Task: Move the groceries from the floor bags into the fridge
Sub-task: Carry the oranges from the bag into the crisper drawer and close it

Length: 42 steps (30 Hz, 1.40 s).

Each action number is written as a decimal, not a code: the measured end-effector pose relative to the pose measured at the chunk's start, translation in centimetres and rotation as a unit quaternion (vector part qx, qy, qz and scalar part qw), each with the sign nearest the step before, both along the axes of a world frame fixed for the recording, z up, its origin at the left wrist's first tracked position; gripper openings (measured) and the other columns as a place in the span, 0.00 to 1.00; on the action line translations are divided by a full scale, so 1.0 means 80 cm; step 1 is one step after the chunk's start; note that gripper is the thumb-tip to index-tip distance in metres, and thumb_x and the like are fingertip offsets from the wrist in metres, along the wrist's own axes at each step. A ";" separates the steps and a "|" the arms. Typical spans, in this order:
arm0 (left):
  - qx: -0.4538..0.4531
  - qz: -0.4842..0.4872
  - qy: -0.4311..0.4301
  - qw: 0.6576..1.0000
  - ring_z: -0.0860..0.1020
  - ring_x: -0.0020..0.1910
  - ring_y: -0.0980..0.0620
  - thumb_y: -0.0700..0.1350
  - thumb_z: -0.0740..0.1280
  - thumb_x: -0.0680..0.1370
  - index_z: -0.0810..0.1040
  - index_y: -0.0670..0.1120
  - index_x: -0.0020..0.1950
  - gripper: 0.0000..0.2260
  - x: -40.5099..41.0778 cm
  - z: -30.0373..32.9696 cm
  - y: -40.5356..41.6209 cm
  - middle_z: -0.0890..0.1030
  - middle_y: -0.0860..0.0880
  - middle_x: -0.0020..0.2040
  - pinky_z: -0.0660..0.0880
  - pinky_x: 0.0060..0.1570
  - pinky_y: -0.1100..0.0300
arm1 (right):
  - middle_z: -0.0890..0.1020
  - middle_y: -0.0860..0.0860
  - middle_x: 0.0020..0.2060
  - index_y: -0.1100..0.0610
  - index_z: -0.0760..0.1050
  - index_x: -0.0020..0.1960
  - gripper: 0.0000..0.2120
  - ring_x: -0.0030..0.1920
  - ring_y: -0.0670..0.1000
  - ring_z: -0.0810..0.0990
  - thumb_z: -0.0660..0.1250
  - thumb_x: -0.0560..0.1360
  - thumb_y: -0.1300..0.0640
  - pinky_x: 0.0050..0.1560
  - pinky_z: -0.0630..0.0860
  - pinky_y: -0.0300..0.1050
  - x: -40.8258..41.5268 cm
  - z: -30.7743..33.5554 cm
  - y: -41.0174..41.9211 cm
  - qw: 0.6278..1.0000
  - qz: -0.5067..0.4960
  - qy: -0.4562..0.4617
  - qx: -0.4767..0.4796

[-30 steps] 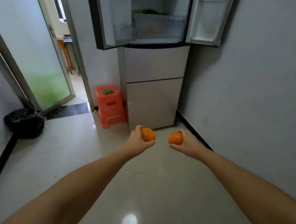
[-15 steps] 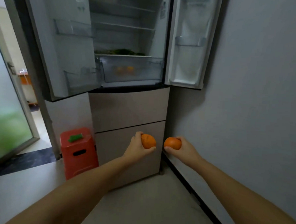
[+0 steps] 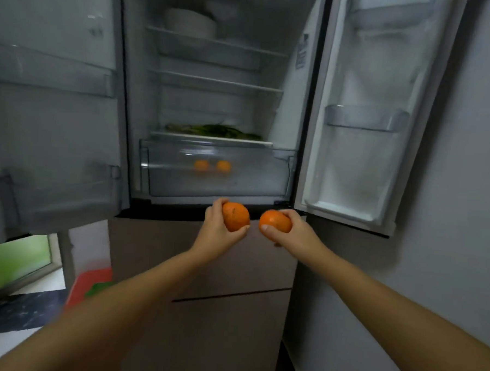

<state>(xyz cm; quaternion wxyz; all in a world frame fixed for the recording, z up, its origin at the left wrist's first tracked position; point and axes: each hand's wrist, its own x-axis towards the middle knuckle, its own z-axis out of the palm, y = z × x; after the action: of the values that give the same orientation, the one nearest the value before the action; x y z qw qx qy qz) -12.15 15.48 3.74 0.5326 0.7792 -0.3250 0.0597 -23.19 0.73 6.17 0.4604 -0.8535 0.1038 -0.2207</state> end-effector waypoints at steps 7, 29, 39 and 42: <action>-0.060 0.074 -0.119 0.988 0.72 0.57 0.52 0.47 0.74 0.70 0.65 0.51 0.68 0.30 0.149 0.131 -0.033 0.68 0.46 0.64 0.69 0.56 0.61 | 0.75 0.48 0.52 0.48 0.65 0.59 0.21 0.46 0.47 0.79 0.71 0.72 0.48 0.47 0.80 0.45 0.189 0.105 -0.060 0.991 0.084 -0.103 -0.010; 0.539 -0.185 -0.225 0.790 0.73 0.63 0.43 0.51 0.73 0.72 0.62 0.48 0.71 0.32 0.526 0.175 -0.300 0.73 0.43 0.65 0.67 0.55 0.57 | 0.77 0.57 0.47 0.65 0.73 0.61 0.20 0.48 0.55 0.78 0.71 0.73 0.56 0.47 0.80 0.49 0.622 0.176 -0.289 0.788 0.051 0.515 -0.334; 0.577 -0.163 -0.268 0.754 0.70 0.65 0.41 0.56 0.72 0.71 0.58 0.49 0.74 0.37 0.555 0.122 -0.322 0.70 0.41 0.66 0.67 0.63 0.47 | 0.69 0.53 0.62 0.56 0.60 0.68 0.36 0.63 0.58 0.73 0.75 0.68 0.46 0.62 0.75 0.53 0.654 0.102 -0.305 0.732 0.113 0.509 -0.439; 0.573 -0.158 -0.251 0.764 0.69 0.66 0.40 0.57 0.72 0.71 0.55 0.47 0.75 0.39 0.554 0.121 -0.315 0.68 0.40 0.68 0.66 0.64 0.47 | 0.66 0.52 0.65 0.55 0.57 0.71 0.38 0.66 0.59 0.71 0.74 0.70 0.47 0.60 0.76 0.51 0.652 0.114 -0.300 0.741 0.089 0.521 -0.415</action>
<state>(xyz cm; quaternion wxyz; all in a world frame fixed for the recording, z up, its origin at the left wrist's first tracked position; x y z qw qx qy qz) 32.18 -9.70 13.41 -0.1111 0.8343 -0.5392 -0.0294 28.96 -23.24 15.31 -0.0472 -0.9475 0.1489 0.2789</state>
